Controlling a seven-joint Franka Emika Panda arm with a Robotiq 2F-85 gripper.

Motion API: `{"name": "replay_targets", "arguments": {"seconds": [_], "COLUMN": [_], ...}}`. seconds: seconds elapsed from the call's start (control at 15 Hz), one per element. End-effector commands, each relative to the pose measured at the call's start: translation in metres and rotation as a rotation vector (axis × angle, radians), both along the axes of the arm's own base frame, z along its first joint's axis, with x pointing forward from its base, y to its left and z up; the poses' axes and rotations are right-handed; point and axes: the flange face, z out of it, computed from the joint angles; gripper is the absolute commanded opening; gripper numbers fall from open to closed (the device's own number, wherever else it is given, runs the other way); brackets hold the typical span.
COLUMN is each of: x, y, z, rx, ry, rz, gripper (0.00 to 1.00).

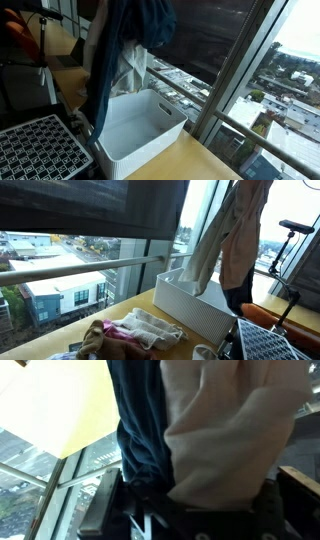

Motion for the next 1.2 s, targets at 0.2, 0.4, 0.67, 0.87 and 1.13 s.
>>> {"name": "replay_targets", "arguments": {"seconds": [0.2, 0.4, 0.67, 0.87, 1.13], "x": [0.105, 0.139, 0.160, 0.158, 0.142], "y": [-0.082, -0.068, -0.038, -0.045, -0.078], "z": [-0.117, -0.187, -0.273, -0.322, -0.363], "rx": [0.039, 0.093, 0.141, 0.150, 0.140], "ry": [0.083, 0.126, 0.184, 0.248, 0.322], "rz": [-0.035, -0.007, 0.048, 0.041, -0.030], "gripper": [0.05, 0.05, 0.05, 0.05, 0.05]}}
